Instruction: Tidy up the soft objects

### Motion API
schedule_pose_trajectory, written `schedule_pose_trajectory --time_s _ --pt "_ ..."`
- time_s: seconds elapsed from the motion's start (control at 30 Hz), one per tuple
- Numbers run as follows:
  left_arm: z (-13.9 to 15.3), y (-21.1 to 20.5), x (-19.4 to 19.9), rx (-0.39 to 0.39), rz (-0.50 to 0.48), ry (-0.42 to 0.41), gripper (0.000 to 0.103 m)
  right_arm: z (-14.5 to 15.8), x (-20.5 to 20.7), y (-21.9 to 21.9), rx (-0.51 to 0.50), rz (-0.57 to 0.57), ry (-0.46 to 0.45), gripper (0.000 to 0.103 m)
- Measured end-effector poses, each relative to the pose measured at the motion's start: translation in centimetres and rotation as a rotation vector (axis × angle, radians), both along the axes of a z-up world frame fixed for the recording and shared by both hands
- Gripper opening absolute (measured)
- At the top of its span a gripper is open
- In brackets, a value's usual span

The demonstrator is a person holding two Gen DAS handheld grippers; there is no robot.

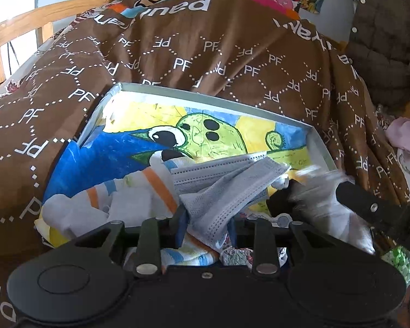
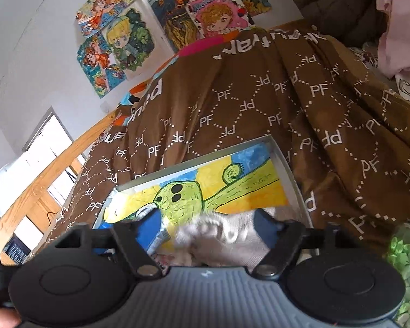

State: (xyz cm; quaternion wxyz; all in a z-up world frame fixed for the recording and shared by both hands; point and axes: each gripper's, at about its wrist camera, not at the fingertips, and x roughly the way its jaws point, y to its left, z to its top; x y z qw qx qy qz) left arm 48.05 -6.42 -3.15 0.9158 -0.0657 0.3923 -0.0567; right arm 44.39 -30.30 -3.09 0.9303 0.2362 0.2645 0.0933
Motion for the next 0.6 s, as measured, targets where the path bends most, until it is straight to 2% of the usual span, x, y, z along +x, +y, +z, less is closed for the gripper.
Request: schedule_pose_trajectory --time_s 0.17,0.23,0.33,0.5,0.6 --pt "0.6 0.0 -0.5 0.006 0.002 0.002 0.051 1.9 -0.7 -0.6 -0.013 -0.018 -0.022 0.095" --pt "1.0 0.1 -1.0 0.003 0.013 -0.007 0.066 3.0 -1.3 -0.5 -0.039 -0.017 -0.044 0.099" --pt "2.2 0.8 -2.1 -0.017 0.036 -0.031 0.076 4.5 -2.1 -0.2 -0.081 -0.004 -0.074 0.102" --pt "5.0 1.8 -4.1 -0.016 0.061 -0.083 0.089 6.9 -4.1 0.3 -0.144 0.022 -0.113 0.103" --pt "7.1 2.3 -5.7 -0.025 0.075 -0.117 0.090 8.3 -5.9 0.4 -0.172 0.022 -0.133 0.103"
